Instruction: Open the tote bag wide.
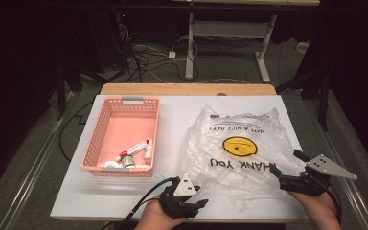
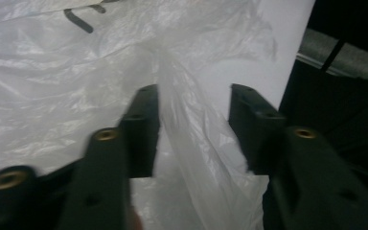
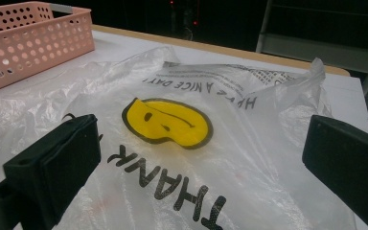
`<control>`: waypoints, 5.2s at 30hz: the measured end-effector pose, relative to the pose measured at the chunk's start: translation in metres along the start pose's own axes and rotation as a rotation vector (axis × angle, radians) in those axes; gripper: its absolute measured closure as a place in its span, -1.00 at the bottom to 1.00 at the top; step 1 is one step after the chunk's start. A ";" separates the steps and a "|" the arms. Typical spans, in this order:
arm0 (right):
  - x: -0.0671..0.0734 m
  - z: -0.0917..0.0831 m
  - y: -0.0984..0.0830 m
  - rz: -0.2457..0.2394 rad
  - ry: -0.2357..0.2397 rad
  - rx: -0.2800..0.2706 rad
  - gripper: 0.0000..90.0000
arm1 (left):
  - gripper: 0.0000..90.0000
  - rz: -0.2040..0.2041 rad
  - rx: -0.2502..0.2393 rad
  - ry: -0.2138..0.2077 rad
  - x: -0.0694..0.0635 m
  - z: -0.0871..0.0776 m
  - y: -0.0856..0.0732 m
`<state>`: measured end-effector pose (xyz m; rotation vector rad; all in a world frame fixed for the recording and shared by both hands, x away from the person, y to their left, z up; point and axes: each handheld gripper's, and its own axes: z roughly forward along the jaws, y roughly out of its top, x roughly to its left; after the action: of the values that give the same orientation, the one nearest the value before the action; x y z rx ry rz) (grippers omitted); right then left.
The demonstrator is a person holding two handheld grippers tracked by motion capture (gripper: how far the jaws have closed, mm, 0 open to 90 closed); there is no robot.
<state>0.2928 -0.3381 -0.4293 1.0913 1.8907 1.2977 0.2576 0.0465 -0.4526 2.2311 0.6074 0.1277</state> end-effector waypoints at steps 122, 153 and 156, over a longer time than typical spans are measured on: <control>0.007 0.024 0.017 0.043 0.029 0.090 -0.09 | -1.00 -0.192 -0.265 0.234 0.079 -0.094 -0.032; 0.087 0.095 0.032 -0.102 0.296 0.162 -0.99 | -1.00 -0.180 -0.249 0.286 0.079 -0.093 -0.038; 0.090 0.096 0.030 -0.107 0.306 0.191 -0.95 | -1.00 -0.171 -0.241 0.291 0.078 -0.093 -0.038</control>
<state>0.3369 -0.2107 -0.4362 0.9072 2.3058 1.3026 0.2859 0.1677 -0.4258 1.9321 0.8875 0.4208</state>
